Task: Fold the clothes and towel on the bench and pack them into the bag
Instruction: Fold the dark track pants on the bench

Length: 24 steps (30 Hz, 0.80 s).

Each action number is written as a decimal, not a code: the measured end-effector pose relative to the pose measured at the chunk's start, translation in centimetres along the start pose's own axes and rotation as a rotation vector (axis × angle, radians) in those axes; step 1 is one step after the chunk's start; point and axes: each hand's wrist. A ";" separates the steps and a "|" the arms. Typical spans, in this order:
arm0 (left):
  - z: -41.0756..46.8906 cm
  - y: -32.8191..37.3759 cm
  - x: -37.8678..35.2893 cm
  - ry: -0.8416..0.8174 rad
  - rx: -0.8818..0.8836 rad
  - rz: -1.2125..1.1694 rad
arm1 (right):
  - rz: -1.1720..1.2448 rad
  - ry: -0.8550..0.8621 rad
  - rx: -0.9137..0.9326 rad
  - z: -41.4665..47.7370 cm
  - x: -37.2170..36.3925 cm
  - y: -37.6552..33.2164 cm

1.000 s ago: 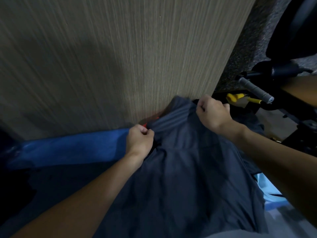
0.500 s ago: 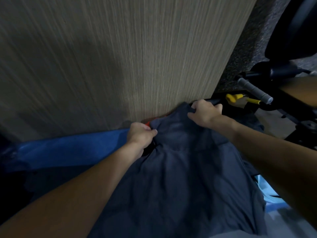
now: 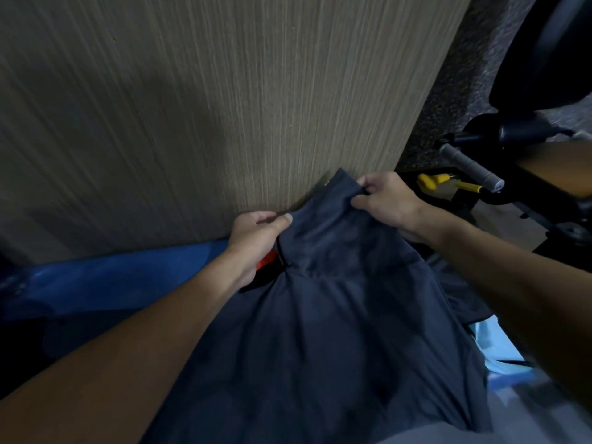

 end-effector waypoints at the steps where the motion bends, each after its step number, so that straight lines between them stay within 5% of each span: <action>1: -0.1 0.1 0.1 -0.012 0.005 0.021 | -0.009 -0.003 0.017 -0.2 0.0 0.1; 7: 0.1 0.1 0.3 -0.086 0.034 0.185 | 0.061 -0.061 -0.031 -0.1 -0.5 0.5; 12: 0.0 0.2 0.6 -0.076 -0.020 0.233 | -0.119 -0.112 0.037 0.2 -1.2 0.1; 16: -0.1 0.3 0.8 -0.073 -0.004 0.249 | -0.340 -0.028 0.081 1.0 -1.2 0.6; 19: -0.2 0.3 0.8 -0.105 0.029 0.281 | -0.220 -0.001 0.139 0.9 -1.3 1.1; 22: -0.1 0.0 1.0 -0.115 0.065 0.304 | -0.112 -0.138 0.149 0.3 -0.9 1.2; 24: 0.0 -0.2 1.0 -0.078 0.080 0.292 | -0.256 -0.186 0.088 0.3 -0.6 1.4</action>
Point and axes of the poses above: each hand's wrist, its own z-axis towards the middle knuckle, its own x-axis out of the back of the hand, y = z × x, and after that the axes turned 2 degrees about x, right-handed
